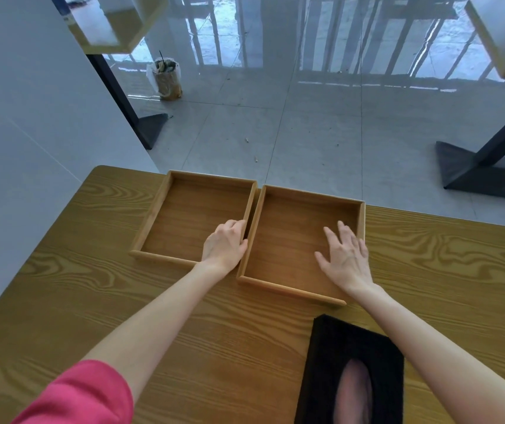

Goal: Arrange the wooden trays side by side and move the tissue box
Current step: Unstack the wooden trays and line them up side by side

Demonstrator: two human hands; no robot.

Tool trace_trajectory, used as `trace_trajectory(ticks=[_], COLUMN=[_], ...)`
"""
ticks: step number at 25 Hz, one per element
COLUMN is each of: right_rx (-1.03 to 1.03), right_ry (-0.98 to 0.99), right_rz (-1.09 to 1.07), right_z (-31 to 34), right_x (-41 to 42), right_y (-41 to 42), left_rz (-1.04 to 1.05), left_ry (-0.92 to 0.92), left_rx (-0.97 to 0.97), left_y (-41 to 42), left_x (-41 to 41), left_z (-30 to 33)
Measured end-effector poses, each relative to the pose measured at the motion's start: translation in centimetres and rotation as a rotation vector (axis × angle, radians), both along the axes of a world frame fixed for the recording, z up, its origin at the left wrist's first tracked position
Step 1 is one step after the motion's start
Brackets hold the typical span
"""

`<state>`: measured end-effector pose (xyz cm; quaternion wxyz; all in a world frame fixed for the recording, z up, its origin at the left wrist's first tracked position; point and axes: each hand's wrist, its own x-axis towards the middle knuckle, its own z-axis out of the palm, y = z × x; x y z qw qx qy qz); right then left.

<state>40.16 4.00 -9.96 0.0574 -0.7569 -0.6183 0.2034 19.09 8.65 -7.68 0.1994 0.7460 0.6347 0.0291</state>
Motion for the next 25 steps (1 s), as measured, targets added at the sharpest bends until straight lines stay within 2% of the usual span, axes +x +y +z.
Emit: trace_trajectory(ticks=[4, 8, 15, 25], right_rx=[-0.222, -0.388, -0.316, -0.31], right_ry=[0.086, 0.106, -0.022, -0.021], right_rz=[0.189, 0.36, 0.463, 0.487], right_z=[-0.1, -0.6, -1.3, -1.5], right_x=[-3.7, -5.6, -6.1, -6.2], right_y=[-1.3, -1.6, -2.0, -1.0], left_rz=[-0.093, -0.09, -0.177, -0.218], left_ry=[0.16, 0.228, 0.268, 0.32], left_rx=[-0.111, -0.292, -0.281, -0.261], left_y=[-1.3, -2.1, -2.6, -2.5], left_x=[-2.4, -4.4, -5.2, -5.6], left_z=[-0.8, -1.8, -3.0, -3.0])
